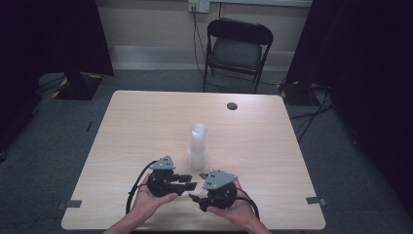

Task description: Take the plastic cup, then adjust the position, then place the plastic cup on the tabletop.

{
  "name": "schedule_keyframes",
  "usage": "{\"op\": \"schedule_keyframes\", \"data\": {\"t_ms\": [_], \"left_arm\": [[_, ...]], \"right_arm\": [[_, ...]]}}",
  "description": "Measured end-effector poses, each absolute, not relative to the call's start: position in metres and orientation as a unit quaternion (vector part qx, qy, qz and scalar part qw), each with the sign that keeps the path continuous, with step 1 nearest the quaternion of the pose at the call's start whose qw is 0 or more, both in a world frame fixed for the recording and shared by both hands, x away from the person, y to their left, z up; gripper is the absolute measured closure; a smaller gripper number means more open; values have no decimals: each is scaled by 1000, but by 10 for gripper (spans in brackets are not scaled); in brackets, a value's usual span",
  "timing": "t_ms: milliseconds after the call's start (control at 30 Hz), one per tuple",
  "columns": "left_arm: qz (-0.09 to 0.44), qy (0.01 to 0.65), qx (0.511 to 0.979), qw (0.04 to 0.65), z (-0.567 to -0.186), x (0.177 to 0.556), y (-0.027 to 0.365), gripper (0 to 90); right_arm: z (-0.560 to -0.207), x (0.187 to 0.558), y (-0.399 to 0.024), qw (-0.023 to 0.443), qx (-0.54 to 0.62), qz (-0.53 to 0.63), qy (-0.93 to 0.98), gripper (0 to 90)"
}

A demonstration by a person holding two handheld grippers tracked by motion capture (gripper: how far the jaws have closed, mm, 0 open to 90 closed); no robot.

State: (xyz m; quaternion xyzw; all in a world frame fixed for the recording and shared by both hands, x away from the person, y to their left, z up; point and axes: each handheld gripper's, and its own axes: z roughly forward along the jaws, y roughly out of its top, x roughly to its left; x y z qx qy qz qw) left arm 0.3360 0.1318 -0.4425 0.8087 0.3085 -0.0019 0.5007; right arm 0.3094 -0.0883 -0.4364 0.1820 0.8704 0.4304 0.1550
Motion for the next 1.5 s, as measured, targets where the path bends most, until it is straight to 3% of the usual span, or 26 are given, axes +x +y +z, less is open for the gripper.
{"op": "schedule_keyframes", "data": {"t_ms": [733, 1500], "left_arm": [[42, 328, 780, 531, -436, 338, 145, 346], [59, 338, 798, 496, -442, 340, 142, 292]], "right_arm": [[-429, 318, -109, 172, 232, 443, 849, 298], [-416, 334, -144, 185, 299, 477, 806, 300]]}}
